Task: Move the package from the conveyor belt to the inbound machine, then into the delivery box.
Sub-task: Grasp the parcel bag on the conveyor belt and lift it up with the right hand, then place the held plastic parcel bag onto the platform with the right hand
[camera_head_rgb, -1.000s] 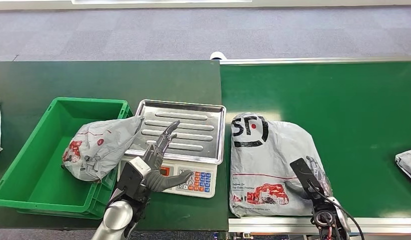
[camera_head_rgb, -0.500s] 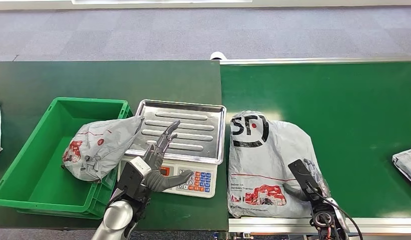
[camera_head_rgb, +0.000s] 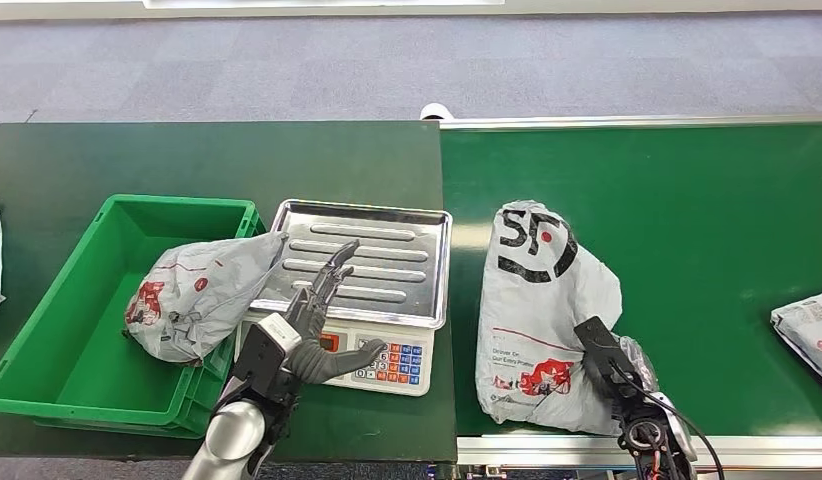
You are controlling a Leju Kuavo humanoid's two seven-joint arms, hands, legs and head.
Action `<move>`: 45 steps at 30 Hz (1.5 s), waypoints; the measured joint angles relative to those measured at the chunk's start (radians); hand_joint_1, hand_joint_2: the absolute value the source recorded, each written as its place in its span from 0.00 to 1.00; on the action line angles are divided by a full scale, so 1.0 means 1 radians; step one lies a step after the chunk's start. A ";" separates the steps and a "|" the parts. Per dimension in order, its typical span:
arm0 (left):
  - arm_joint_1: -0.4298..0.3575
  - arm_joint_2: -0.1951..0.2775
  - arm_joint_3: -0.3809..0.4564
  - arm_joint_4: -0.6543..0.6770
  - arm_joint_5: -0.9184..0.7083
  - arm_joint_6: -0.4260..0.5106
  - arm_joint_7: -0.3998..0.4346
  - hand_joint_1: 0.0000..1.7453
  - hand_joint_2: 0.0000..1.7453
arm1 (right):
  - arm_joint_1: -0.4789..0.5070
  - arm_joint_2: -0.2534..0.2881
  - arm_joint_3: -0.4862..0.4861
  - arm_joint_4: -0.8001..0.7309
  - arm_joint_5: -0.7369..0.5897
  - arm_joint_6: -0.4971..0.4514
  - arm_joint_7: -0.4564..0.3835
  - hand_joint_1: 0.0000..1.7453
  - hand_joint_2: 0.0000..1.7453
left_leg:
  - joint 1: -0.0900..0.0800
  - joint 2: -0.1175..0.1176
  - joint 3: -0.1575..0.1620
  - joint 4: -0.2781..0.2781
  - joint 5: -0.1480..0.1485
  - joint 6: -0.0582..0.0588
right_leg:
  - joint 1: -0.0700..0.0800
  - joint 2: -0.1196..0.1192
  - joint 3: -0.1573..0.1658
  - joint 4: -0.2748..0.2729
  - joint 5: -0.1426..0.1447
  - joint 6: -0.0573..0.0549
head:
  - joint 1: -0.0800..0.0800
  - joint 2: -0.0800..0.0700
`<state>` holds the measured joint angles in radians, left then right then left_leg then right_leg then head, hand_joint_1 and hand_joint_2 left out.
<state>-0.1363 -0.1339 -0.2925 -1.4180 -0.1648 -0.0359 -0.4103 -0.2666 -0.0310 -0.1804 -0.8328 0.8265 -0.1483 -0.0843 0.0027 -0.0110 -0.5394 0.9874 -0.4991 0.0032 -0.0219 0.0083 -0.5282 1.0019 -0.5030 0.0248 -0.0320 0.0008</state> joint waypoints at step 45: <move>-0.028 -0.008 -0.017 0.026 0.024 0.005 -0.077 0.00 1.00 | -0.169 -0.165 0.233 -0.625 -0.064 -0.058 -0.359 1.00 1.00 | 0.000 0.001 0.000 0.000 0.001 0.000 | 0.000 0.001 0.000 0.000 0.001 -0.001 | 0.000 0.000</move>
<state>-0.1647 -0.1415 -0.3094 -1.3921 -0.1412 -0.0308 -0.4874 -0.4354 -0.1964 0.0526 -1.4582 0.7624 -0.2060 -0.4436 0.0026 -0.0104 -0.5396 0.9875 -0.4984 0.0034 -0.0216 0.0090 -0.5281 1.0024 -0.5018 0.0238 -0.0321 0.0008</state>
